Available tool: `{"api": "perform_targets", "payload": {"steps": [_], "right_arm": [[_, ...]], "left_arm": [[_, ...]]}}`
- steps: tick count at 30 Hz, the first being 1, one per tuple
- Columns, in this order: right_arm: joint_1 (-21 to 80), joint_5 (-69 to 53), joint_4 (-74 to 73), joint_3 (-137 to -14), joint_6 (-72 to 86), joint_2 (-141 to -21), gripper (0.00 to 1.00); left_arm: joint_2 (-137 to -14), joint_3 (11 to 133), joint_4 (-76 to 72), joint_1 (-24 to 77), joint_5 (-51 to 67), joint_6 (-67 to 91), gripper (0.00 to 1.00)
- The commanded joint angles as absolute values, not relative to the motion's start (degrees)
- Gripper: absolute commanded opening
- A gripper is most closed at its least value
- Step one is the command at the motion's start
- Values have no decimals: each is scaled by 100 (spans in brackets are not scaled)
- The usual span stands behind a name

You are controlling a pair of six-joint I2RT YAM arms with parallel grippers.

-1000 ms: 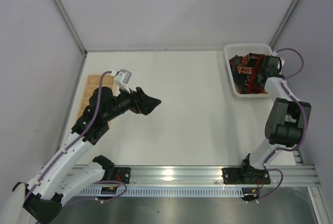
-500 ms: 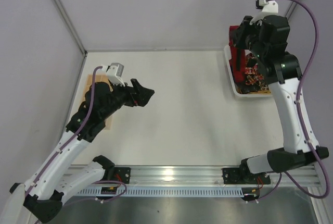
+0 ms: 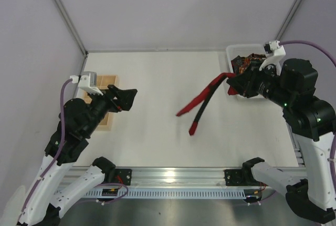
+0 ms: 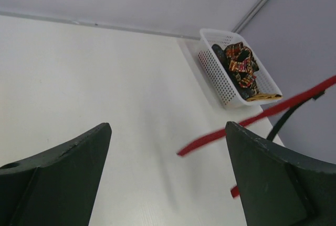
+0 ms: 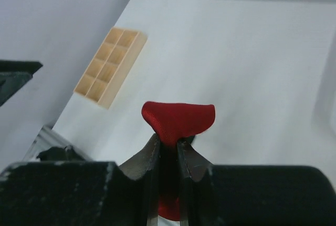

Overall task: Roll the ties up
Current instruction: Move the tie to the center of the board

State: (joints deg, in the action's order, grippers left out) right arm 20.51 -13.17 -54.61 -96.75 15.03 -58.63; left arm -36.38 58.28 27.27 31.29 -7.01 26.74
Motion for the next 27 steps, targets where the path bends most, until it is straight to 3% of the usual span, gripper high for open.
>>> {"api": "perform_targets", "payload": {"steps": [1,9,11,13,14,16,18,19,21,23,27], "right_arm": [[2109,-2257,-6353,-9492,1943,-6168,6],[3523,-1064,-5680,-8930,2083,-7740,13],[3708,-1089,-5538,-8982,2048,-8329,22],[3805,-1212,-5292,-9157,1934,-9749,29],[3875,-1152,-5291,-9332,1934,-9756,33],[3998,-1064,-5177,-9649,1855,-10684,46],[4244,-932,-5169,-10413,1802,-11325,54],[4289,-993,-5124,-10606,1819,-11460,57],[4315,-1011,-5150,-11072,1881,-11610,79],[4263,-853,-5046,-10926,1942,-11392,89],[3807,-1028,-4291,-9419,2196,-10505,89]], "left_arm": [[-3551,6073,2734,3155,-835,2593,96],[-3621,5915,2795,3155,-791,2733,96],[-3630,5898,2874,3147,-817,2733,96],[-3613,5863,2900,3146,-835,2733,96],[-3612,5828,2900,3146,-844,2760,96],[-3612,5766,2892,3155,-861,2795,96],[-3647,5722,2874,3155,-888,2830,96],[-3674,5678,2865,3155,-879,2839,96],[-3778,5634,2865,3155,-1002,2935,96],[-3884,5625,2944,3155,-967,2979,96],[-4341,5537,2928,3155,-652,2962,92]]}}
